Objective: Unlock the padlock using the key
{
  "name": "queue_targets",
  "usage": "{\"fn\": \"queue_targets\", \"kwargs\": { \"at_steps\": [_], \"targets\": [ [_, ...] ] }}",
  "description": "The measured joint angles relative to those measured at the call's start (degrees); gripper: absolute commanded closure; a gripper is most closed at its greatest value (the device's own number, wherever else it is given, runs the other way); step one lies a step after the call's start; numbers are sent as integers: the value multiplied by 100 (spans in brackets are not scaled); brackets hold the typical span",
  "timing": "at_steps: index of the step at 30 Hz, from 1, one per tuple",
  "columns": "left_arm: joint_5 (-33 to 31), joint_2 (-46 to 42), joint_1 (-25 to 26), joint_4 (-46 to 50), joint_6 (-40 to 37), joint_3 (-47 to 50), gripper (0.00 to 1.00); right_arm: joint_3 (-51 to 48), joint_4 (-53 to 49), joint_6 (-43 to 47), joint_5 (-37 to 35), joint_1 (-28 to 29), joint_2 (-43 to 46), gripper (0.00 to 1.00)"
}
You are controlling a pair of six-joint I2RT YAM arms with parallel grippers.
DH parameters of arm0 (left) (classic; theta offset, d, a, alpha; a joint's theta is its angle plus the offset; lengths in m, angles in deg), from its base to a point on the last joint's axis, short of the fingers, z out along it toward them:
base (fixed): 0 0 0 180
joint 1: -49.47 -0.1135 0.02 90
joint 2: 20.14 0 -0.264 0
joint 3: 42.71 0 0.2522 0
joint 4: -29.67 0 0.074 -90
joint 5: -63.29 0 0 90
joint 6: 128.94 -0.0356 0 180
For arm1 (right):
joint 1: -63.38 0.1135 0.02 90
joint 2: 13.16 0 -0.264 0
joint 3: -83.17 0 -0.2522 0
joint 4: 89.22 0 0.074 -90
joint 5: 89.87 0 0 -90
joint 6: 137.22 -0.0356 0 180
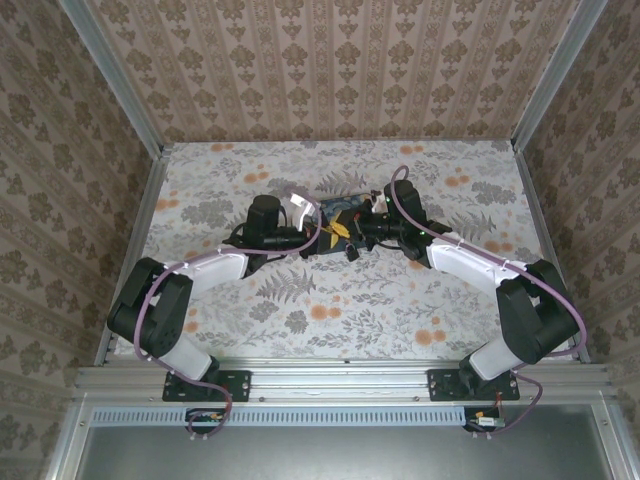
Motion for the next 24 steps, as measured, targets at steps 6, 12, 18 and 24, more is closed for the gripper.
{"fn": "queue_targets", "kwargs": {
  "at_steps": [6,12,18,24],
  "targets": [
    [111,0,13,-39,-35,7,100,0,-74,7,-37,-87,0,100],
    [216,33,33,-42,-37,11,100,-7,-243,85,-83,-127,44,94],
    [494,66,33,-22,-74,11,100,-22,-765,503,-127,-275,223,85],
    [1010,177,28,103,-90,11,100,-269,-1019,826,-289,-586,481,75]
  ]
}}
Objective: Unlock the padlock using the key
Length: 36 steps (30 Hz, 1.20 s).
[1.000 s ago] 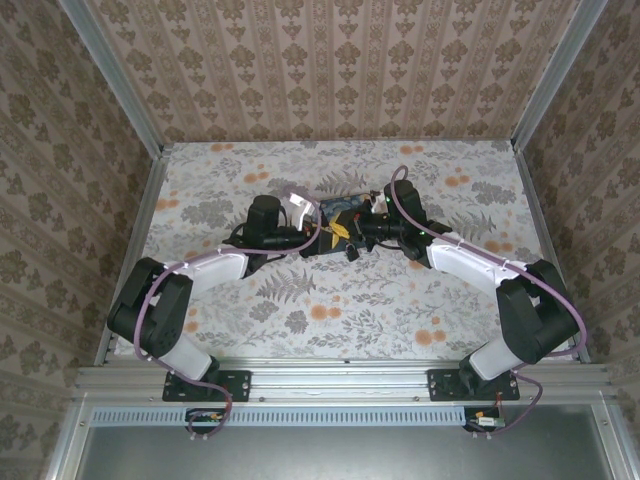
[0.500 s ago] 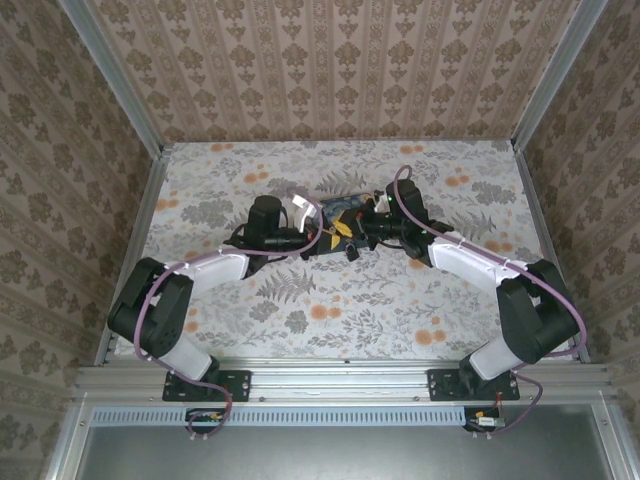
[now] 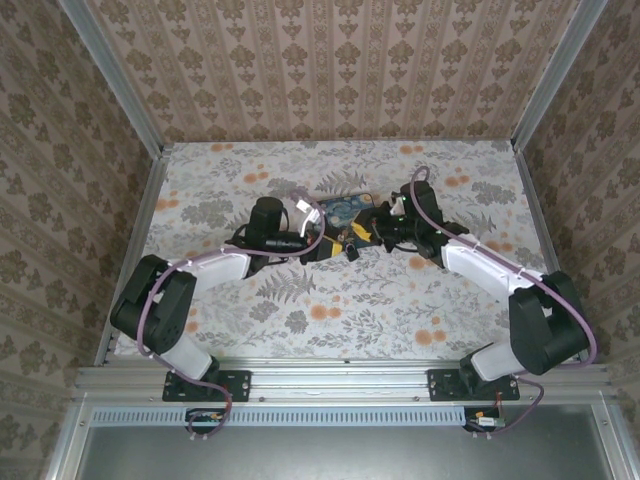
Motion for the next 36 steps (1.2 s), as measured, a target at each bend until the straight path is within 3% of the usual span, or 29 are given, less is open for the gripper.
{"fn": "queue_targets", "kwargs": {
  "at_steps": [5,9,14,22,29,36],
  "targets": [
    [332,203,11,109,0,-79,100,-81,-529,643,-74,-278,251,66],
    [573,339,105,264,-17,-278,100,146,-1108,2304,70,-382,564,67],
    [990,511,245,627,-85,-688,100,396,-1263,4677,1425,-385,647,65],
    [1187,566,387,2135,-866,-1375,100,874,-2199,7104,2898,-417,-90,63],
    [1200,549,417,2699,-1106,-1394,100,966,-2730,7912,3381,-675,-376,65],
    [1200,450,417,2809,-1174,-1394,100,966,-2955,8212,3635,-728,-376,56]
  ]
}}
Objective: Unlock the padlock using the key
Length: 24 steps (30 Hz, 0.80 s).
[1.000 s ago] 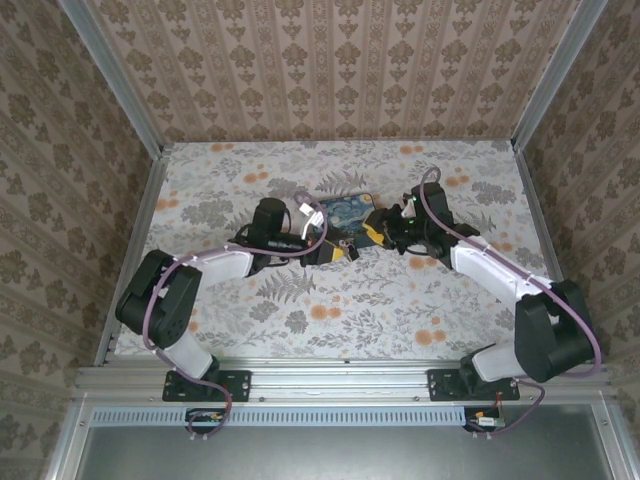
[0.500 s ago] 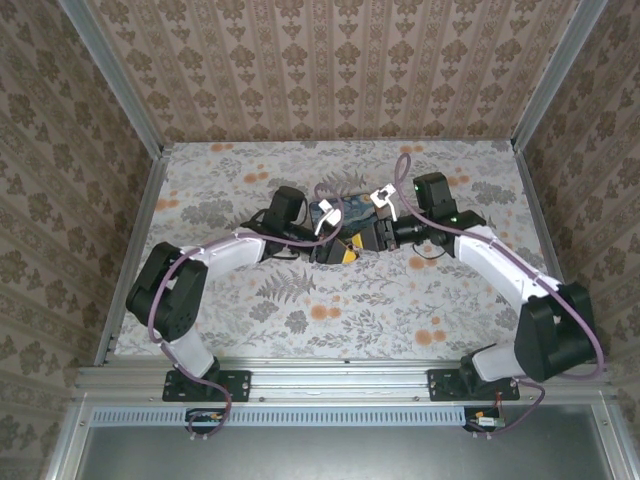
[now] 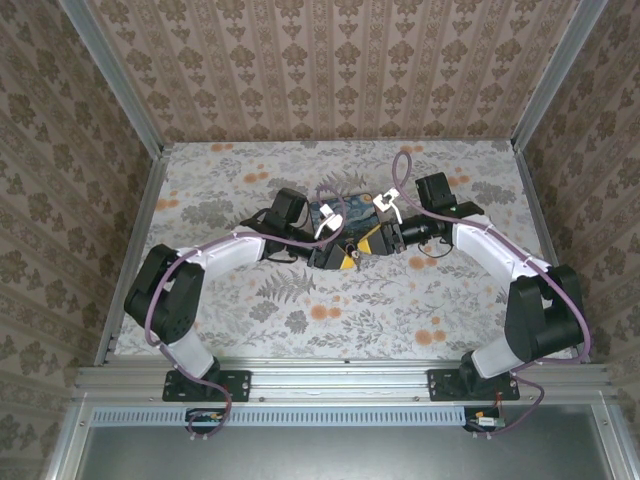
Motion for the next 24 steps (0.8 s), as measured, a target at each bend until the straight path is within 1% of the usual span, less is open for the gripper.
{"fn": "queue_targets", "kwargs": {
  "at_steps": [1,10,19,22,24],
  "targets": [
    [-2,-7,0,17,0,0,100,0,0,0,0,0,0,55],
    [-26,-170,28,72,-2,0,100,0,7,24,44,111,-7,56],
    [-28,-332,37,85,-4,0,100,-2,7,35,142,221,-92,64],
    [-28,-339,37,85,-4,0,100,-2,4,37,149,234,-92,70],
    [-28,-339,37,92,-7,0,100,-2,4,39,164,245,-94,75]
  ]
}}
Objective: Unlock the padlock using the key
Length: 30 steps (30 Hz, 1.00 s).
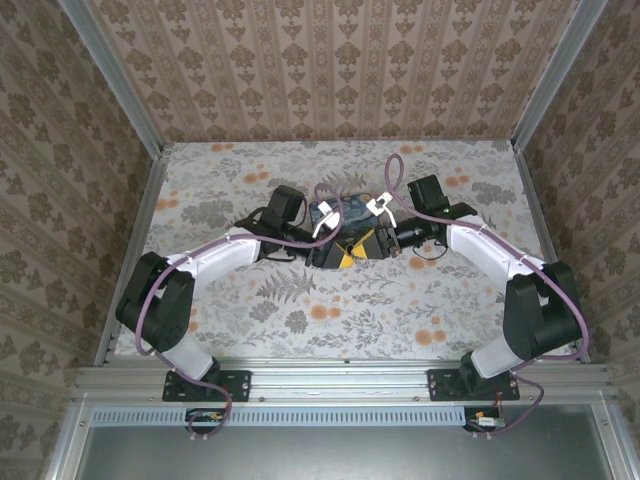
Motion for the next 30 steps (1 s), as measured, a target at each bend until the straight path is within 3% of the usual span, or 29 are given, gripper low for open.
{"fn": "queue_targets", "kwargs": {
  "at_steps": [11,17,18,23,30],
  "targets": [
    [31,-11,-39,98,-9,0,100,-4,-203,232,17,7,-9,97],
    [24,-24,-120,118,39,42,100,-299,363,-201,131,2,2,100],
    [26,-33,-157,74,81,79,98,-382,509,-291,131,2,17,100],
    [-90,-133,-485,-669,638,363,62,-1117,1467,-1392,-157,42,282,100],
    [-387,-245,-763,-1692,1414,664,58,-1733,3141,-3547,-929,63,337,100]
  ]
}}
